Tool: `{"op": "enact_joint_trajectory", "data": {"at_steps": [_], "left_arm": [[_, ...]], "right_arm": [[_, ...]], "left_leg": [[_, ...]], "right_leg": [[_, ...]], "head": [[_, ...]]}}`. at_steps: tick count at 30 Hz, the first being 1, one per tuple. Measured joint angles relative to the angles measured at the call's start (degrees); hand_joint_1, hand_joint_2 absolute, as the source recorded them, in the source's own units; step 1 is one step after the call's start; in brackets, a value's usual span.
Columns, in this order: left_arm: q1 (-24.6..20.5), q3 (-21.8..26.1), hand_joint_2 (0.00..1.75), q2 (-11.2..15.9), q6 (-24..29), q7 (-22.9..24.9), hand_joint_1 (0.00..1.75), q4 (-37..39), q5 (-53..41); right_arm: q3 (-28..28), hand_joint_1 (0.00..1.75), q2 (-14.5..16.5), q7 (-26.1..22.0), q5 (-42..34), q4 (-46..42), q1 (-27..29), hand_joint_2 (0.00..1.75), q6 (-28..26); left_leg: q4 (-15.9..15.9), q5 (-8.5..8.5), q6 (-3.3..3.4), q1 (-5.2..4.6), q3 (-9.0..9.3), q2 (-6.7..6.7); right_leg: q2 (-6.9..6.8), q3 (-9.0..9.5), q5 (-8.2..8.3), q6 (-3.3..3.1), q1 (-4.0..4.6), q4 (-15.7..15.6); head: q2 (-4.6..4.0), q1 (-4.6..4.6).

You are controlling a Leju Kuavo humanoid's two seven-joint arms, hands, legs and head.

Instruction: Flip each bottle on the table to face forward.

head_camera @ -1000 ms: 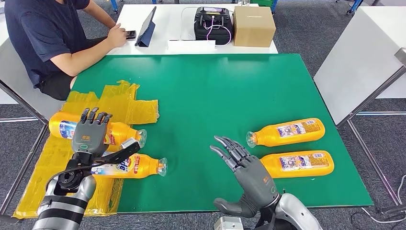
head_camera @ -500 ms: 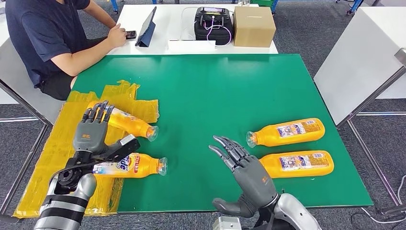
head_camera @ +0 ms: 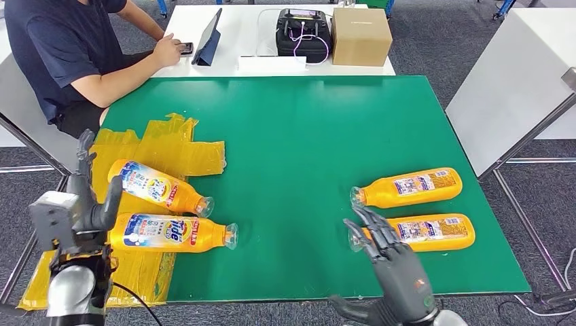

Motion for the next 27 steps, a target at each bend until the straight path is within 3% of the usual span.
{"op": "enact_joint_trajectory", "data": {"at_steps": [6,9,13,16,19,27], "left_arm": [[9.7,0.7,0.00,-0.9,-5.2,-3.6,0.00,-10.4,12.7],[15.5,0.6,0.00,-1.2,-8.2,-5.3,0.00,-14.4,14.3],[21.0,0.3,0.00,-1.5,-10.6,-5.9,0.00,-17.2,14.0],[22.8,0.2,0.00,-1.5,-11.6,-5.9,0.00,-18.0,14.3],[23.4,0.3,0.00,-1.5,-11.9,-5.9,0.00,-18.4,14.5],[23.2,0.3,0.00,-1.5,-13.2,-5.5,0.00,-18.7,15.2]], "right_arm": [[-10.5,0.00,-5.2,2.7,-1.3,-2.7,10.0,1.75,-1.7],[-19.9,0.00,-5.6,-0.3,-5.5,-3.1,14.8,1.75,3.8],[-32.9,0.00,-3.6,-5.0,-8.1,-2.3,17.5,1.75,14.1],[-40.4,0.00,-2.0,-6.6,-8.6,-0.6,17.3,1.75,19.2],[-44.8,0.00,-1.1,-7.1,-8.7,1.0,16.8,1.75,20.7],[-48.1,0.00,0.4,-6.7,-7.3,5.0,14.1,1.75,24.1]], "left_leg": [[0.0,-0.08,0.03,-0.03,0.03,0.00],[0.0,-0.11,0.03,-0.03,0.03,0.02],[0.0,-0.14,0.05,-0.03,0.06,0.01],[0.0,-0.18,0.06,-0.03,0.17,0.00],[0.0,-0.21,0.07,-0.03,0.26,0.00],[0.0,-0.15,0.06,-0.02,0.28,0.05]], "right_leg": [[0.02,0.01,-0.05,0.08,-0.02,0.0],[0.04,-0.01,-0.06,0.08,-0.02,0.0],[0.04,-0.09,-0.07,0.07,-0.02,0.0],[0.04,-0.26,-0.10,0.08,-0.02,-0.1],[0.04,-0.21,-0.12,0.08,-0.02,-0.1],[0.08,0.19,-0.07,0.08,-0.01,0.0]], "head": [[0.00,-0.02],[0.00,-0.02],[0.00,-0.03],[0.00,-0.02],[0.00,-0.02],[0.00,-0.03]]}}
